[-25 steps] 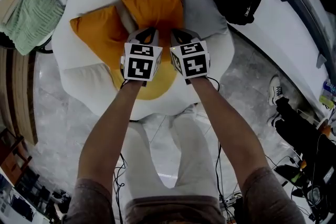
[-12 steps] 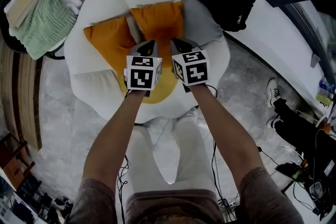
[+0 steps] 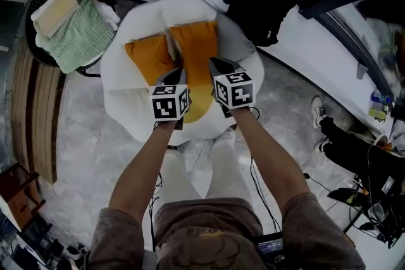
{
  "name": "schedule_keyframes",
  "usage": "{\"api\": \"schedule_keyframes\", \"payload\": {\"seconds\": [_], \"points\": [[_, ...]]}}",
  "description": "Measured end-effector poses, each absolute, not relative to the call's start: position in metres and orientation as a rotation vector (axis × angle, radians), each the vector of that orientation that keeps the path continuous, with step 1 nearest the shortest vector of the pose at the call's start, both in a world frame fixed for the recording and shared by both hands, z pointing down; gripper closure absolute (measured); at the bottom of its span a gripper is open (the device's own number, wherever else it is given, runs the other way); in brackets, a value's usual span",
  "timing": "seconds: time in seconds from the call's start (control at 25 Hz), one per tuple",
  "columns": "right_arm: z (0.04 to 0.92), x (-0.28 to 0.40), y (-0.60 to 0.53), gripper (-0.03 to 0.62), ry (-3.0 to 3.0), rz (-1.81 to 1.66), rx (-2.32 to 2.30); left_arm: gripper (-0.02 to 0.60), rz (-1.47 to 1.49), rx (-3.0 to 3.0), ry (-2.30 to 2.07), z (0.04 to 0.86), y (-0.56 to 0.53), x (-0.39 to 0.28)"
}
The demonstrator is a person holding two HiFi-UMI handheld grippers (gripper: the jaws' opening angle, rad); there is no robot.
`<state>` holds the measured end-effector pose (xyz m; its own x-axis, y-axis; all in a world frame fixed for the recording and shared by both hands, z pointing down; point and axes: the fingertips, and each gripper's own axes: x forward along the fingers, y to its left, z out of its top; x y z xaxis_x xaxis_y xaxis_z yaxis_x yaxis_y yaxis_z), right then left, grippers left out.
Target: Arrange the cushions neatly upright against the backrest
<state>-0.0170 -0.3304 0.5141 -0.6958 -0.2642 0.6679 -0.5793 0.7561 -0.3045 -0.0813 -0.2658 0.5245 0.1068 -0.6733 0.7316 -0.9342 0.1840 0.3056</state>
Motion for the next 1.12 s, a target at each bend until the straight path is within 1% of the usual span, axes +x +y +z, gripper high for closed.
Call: {"api": "schedule_keyframes", "payload": {"seconds": [0.36, 0.6, 0.88, 1.12], "points": [[0.414, -0.031, -0.276, 0.572, -2.422, 0.560, 0.501, 0.577, 0.425, 1.628, -1.634, 0.426, -0.229, -0.083], [0.336, -0.037, -0.242, 0.572, -2.527, 0.459, 0.398, 0.577, 0.367, 1.742, -1.643, 0.345, -0.212, -0.083], [0.245, -0.020, -0.206, 0.572, -2.670, 0.361, 0.315, 0.577, 0.301, 1.950, -1.612, 0.257, -0.183, -0.057], [0.191, 0.003, -0.172, 0.572, -2.757, 0.283, 0.270, 0.577, 0.219, 2.141, -1.589, 0.191, -0.158, -0.027]]}}
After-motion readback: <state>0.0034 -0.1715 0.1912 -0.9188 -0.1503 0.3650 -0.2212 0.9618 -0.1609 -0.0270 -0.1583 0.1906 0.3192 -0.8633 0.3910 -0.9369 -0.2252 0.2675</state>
